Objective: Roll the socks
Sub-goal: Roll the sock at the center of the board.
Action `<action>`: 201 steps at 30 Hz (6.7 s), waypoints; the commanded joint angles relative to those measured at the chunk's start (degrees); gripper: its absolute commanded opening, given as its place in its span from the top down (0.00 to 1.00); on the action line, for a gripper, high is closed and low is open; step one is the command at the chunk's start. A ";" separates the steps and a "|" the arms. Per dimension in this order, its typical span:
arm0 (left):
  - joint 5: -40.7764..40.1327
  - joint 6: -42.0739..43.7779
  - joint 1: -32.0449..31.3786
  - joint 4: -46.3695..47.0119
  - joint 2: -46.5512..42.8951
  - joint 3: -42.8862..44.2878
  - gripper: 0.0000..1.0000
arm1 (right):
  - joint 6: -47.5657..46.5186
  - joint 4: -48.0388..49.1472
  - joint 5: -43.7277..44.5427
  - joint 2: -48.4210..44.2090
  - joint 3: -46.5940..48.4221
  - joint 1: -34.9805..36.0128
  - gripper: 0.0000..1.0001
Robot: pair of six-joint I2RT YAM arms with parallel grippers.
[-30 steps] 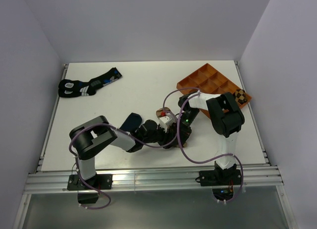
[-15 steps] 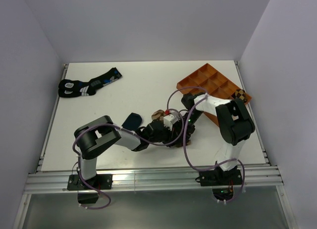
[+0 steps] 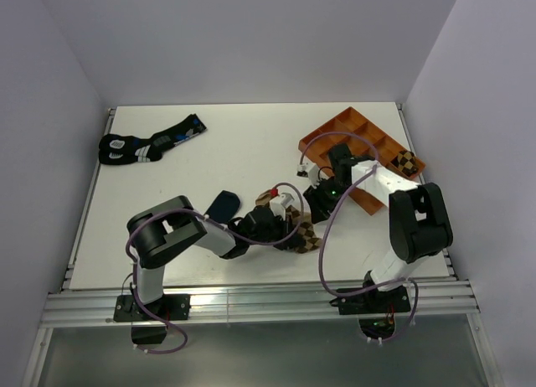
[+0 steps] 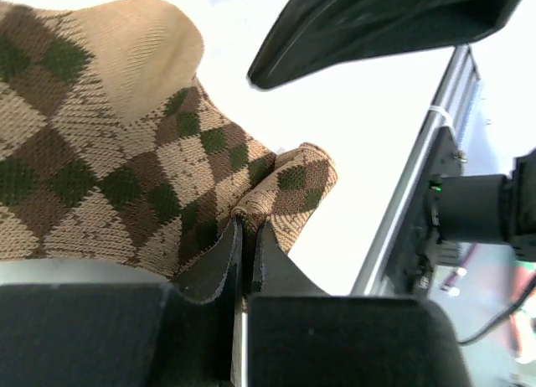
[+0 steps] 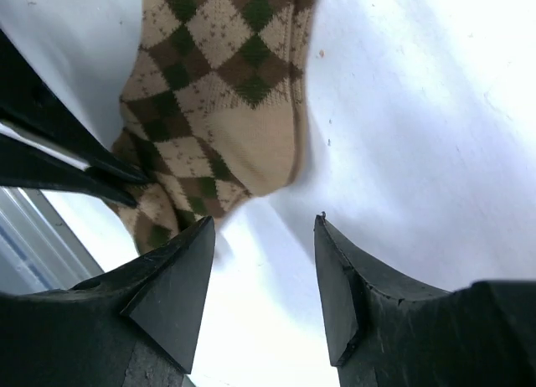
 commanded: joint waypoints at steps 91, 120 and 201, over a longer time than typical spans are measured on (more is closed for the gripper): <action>4.24 -5.78 16.88 8.98 -21.48 -22.41 0.67 | -22.21 -17.57 -9.84 9.78 4.79 14.73 0.76; 3.61 20.52 4.22 1.95 -10.78 -7.04 0.54 | -18.88 -25.78 -10.91 24.74 17.28 13.32 0.76; 7.39 12.26 2.55 4.15 -1.28 -10.20 1.00 | -8.33 -16.81 -10.90 12.72 12.19 11.74 0.55</action>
